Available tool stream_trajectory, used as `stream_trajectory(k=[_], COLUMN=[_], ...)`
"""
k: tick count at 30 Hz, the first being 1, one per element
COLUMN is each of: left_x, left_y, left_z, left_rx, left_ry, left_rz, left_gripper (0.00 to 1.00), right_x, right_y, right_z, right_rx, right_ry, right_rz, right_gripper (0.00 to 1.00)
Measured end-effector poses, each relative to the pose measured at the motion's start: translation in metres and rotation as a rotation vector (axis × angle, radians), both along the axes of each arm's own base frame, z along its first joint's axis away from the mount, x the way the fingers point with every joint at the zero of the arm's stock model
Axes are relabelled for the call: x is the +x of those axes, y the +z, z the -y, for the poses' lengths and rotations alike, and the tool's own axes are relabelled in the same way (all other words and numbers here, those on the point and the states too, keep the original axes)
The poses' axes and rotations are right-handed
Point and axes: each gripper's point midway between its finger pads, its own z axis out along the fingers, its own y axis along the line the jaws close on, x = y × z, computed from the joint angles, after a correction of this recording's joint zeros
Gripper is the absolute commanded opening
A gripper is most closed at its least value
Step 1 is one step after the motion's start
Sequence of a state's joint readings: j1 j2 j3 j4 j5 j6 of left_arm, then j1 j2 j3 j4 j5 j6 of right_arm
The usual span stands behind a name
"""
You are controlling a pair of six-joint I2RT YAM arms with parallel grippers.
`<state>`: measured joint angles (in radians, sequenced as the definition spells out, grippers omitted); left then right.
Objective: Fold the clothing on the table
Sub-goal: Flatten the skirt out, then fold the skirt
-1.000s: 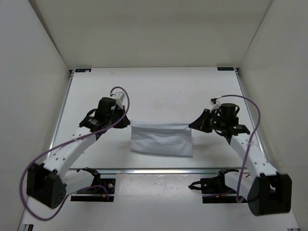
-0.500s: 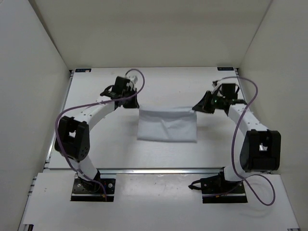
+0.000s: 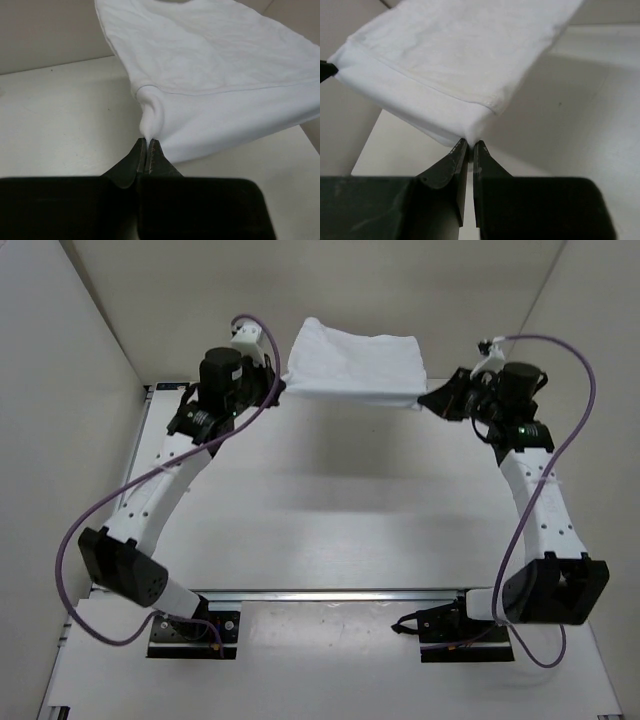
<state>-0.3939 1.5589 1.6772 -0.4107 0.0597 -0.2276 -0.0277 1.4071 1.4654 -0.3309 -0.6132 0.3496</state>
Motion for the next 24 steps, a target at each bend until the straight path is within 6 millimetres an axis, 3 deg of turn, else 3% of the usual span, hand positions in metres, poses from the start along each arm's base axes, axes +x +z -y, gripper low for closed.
stream_trajectory(k=[1, 3, 5, 7, 8, 10, 12, 14, 17, 21, 24], left_x=[-0.015, -0.043, -0.078, -0.116, -0.137, -0.17, -0.189, -0.187, -0.164, -0.128, -0.101], left_y=[-0.01, -0.044, -0.102, -0.162, -0.19, -0.227, -0.245, -0.245, -0.246, -0.272, -0.29], left_z=[0.0, 0.0, -0.004, -0.009, -0.013, -0.021, -0.026, -0.027, -0.028, -0.021, -0.015], left_rx=[0.006, 0.023, 0.058, 0.099, 0.115, 0.127, 0.114, 0.084, 0.056, 0.072, 0.09], left_ry=[-0.013, -0.035, -0.055, -0.07, -0.074, -0.082, -0.081, -0.075, -0.05, -0.03, -0.026], left_rz=[-0.013, -0.065, -0.179, -0.318, -0.388, -0.492, -0.554, -0.569, -0.584, -0.658, -0.725], left_gripper=[0.0, 0.0, 0.0, 0.0, 0.0, 0.0, 0.0, 0.0, 0.0, 0.0, 0.0], right_x=[-0.014, -0.041, -0.07, -0.113, -0.135, -0.168, -0.18, -0.173, -0.157, -0.135, -0.112], right_y=[-0.017, -0.071, -0.135, -0.202, -0.226, -0.251, -0.252, -0.244, -0.247, -0.27, -0.274], right_z=[0.001, 0.001, -0.004, -0.013, -0.017, -0.021, -0.025, -0.026, -0.027, -0.027, -0.027], right_rx=[0.006, 0.017, 0.028, 0.043, 0.053, 0.067, 0.085, 0.094, 0.1, 0.102, 0.103], right_ry=[0.003, 0.006, 0.012, 0.027, 0.032, 0.035, 0.041, 0.049, 0.056, 0.049, 0.048], right_rz=[-0.028, -0.136, -0.289, -0.484, -0.566, -0.658, -0.673, -0.632, -0.633, -0.706, -0.736], right_gripper=[0.0, 0.0, 0.0, 0.0, 0.0, 0.0, 0.0, 0.0, 0.01, 0.0, 0.0])
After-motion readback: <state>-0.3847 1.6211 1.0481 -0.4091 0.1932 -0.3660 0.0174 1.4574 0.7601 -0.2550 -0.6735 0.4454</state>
